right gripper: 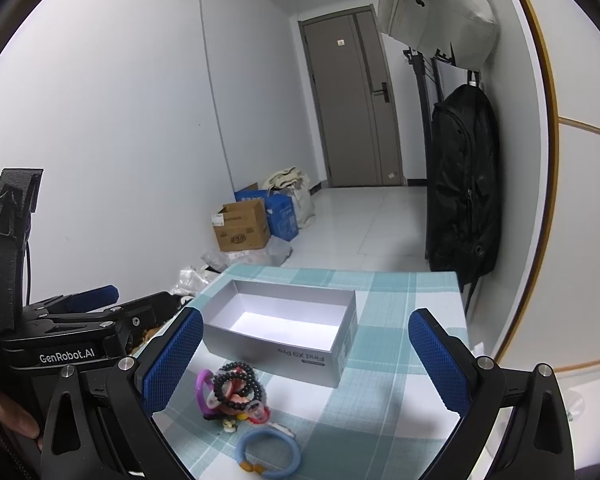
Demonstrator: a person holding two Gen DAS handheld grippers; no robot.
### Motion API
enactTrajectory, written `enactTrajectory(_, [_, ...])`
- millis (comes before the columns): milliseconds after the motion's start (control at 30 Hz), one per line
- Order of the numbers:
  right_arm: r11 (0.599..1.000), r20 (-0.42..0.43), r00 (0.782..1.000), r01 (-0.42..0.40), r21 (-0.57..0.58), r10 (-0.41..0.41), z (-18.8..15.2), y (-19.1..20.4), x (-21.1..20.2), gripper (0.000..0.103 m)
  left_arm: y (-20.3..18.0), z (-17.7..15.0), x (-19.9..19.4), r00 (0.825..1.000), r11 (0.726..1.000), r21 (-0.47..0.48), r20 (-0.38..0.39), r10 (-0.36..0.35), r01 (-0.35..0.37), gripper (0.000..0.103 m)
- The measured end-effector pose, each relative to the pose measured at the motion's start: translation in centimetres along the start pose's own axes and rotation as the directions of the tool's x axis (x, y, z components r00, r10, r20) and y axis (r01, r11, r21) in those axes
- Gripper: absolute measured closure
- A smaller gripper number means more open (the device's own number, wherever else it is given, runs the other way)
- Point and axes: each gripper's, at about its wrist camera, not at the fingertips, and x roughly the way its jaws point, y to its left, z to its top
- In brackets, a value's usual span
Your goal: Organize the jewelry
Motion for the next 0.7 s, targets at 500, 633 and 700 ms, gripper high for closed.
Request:
enactTrajectory(500, [1.000,-0.001,1.000,0.001,-0.004,-0.001,0.08,0.14,-0.03,0.000,-0.13,-0.03,0.07,1.000,1.000,0.012,0.001,0.015,-0.015,0.001])
enactTrajectory(633, [1.000,-0.002,1.000,0.001,-0.004,-0.001,0.08,0.14,-0.04,0.000,-0.19,-0.01,0.13,1.000,1.000,0.013,-0.002,0.012,-0.012,0.001])
enactTrajectory(700, [1.000,-0.002,1.000,0.000,-0.004,0.000,0.09,0.14,-0.03,0.000,-0.21,0.03,0.19,1.000,1.000,0.013,-0.003,0.013,-0.013,0.001])
